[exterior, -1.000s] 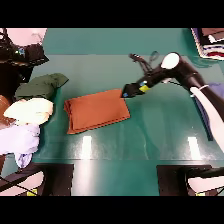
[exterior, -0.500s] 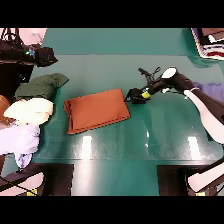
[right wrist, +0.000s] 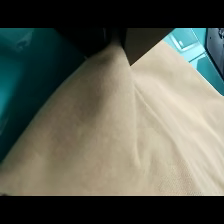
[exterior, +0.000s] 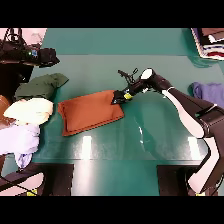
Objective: Fold the shirts.
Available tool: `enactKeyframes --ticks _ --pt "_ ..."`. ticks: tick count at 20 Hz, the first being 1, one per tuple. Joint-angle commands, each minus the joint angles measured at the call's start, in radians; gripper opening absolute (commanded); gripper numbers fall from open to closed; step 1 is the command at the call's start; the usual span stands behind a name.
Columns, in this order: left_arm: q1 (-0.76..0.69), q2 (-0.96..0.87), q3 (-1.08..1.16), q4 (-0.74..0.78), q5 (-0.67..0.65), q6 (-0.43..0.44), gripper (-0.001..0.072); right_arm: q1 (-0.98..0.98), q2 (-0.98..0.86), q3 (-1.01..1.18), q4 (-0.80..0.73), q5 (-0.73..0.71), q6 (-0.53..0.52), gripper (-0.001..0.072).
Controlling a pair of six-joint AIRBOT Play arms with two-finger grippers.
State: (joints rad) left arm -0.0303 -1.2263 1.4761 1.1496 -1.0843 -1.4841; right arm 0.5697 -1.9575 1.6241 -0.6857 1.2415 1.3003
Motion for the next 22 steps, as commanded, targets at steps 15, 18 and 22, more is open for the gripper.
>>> enactKeyframes --ticks 15,18,22 --pt "-0.05 0.001 0.0 -0.065 -0.002 0.0 0.0022 -0.797 0.452 0.011 -0.362 -0.048 0.195 0.0017" --pt "-0.128 -0.002 0.0 -0.045 0.067 0.0 0.0022 -0.951 0.453 0.011 -0.354 -0.071 0.202 0.0017" --pt "-0.182 -0.002 0.0 -0.042 0.139 0.0 0.0022 -1.061 0.449 0.015 -0.351 -0.153 0.202 0.0017"
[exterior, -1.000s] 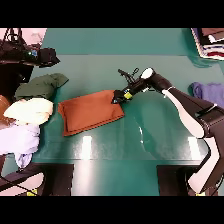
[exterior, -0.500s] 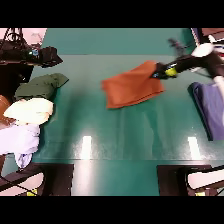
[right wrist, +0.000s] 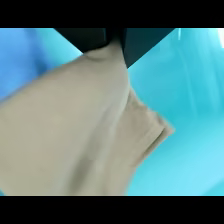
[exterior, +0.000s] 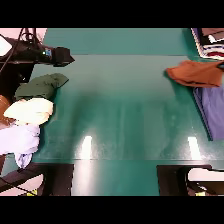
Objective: Fold the shirts.
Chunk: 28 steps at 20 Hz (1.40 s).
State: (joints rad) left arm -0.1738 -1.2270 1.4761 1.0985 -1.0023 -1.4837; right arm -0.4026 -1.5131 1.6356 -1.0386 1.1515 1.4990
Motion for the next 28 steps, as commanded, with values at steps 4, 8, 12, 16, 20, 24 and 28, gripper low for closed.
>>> enactKeyframes --ticks 4,8,12,16,20,24,28 --pt "-0.046 -0.001 0.0 0.019 0.063 -0.002 0.0022 -0.108 0.005 0.101 0.0 -0.075 0.002 0.0017" --pt "-0.046 -0.001 0.0 0.021 0.059 -0.001 0.0023 -0.108 0.005 0.254 -0.008 0.058 0.001 0.0017" --pt "-0.046 -0.001 0.0 0.024 0.058 0.0 0.0023 -0.134 0.016 0.312 -0.01 0.211 0.001 0.0017" --pt "-0.046 -0.001 0.0 0.025 0.056 0.0 0.0022 -0.173 0.055 0.312 -0.02 0.323 0.0 0.0017" --pt "-0.046 -0.001 0.0 0.029 0.05 0.002 0.0023 -0.187 0.1 0.243 -0.241 0.429 0.005 0.0017" --pt "-0.046 -0.001 0.0 0.028 0.033 0.026 0.0023 -0.187 0.168 0.019 -0.431 0.448 0.004 0.002" --pt "-0.046 -0.001 0.0 0.029 0.016 0.046 0.0023 -0.187 0.211 -0.144 -0.616 0.481 0.004 0.07"
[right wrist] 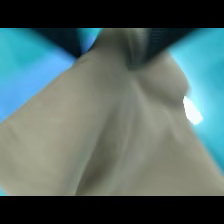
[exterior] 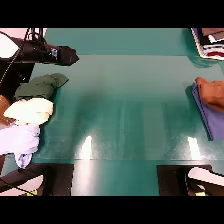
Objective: Fold the shirts.
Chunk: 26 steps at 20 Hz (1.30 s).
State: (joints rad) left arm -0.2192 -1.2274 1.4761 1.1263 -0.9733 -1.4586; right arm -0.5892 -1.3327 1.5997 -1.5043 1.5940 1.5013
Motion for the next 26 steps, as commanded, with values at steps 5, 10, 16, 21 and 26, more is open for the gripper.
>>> enactKeyframes --ticks 5,10,16,21,26 --pt "0.0 0.0 0.0 -0.002 -0.015 0.019 0.0024 0.051 0.078 -0.104 -0.133 -0.007 0.009 0.0688" --pt "0.0 0.0 0.0 -0.004 -0.02 0.019 0.0024 0.261 0.134 -0.008 0.15 -0.079 0.011 0.0655" --pt "0.0 0.0 0.0 -0.008 0.012 0.019 0.0024 0.638 0.154 0.002 0.274 -0.151 0.008 0.0289" --pt "0.0 0.0 0.0 -0.008 0.052 0.019 0.0024 0.828 0.154 0.002 0.273 -0.189 -0.01 0.0019" --pt "0.0 0.0 0.0 -0.008 0.06 0.019 0.0024 0.854 0.154 0.002 0.274 -0.185 -0.01 0.0019"
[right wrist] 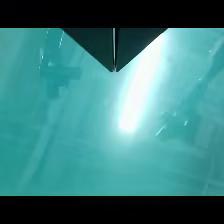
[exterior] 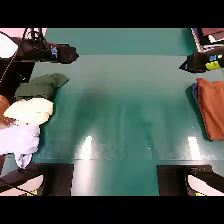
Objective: Fold the shirts.
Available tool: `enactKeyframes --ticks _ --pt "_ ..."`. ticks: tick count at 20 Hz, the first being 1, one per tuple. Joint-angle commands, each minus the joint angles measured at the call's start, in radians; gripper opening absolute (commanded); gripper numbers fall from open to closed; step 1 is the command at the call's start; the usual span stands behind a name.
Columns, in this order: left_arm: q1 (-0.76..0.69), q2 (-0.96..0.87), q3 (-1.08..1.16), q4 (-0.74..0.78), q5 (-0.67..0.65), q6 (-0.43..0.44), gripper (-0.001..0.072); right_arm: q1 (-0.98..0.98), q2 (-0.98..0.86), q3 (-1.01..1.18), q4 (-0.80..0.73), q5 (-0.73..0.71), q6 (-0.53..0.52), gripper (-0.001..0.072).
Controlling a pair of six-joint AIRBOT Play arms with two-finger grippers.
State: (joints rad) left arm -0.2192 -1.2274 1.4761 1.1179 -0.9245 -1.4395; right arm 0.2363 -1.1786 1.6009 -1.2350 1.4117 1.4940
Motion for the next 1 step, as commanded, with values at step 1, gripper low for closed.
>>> enactKeyframes --ticks 1 --pt "0.0 0.0 0.0 0.0 0.011 0.0 0.0024 0.028 0.0 0.001 0.005 0.002 -0.003 0.0019"
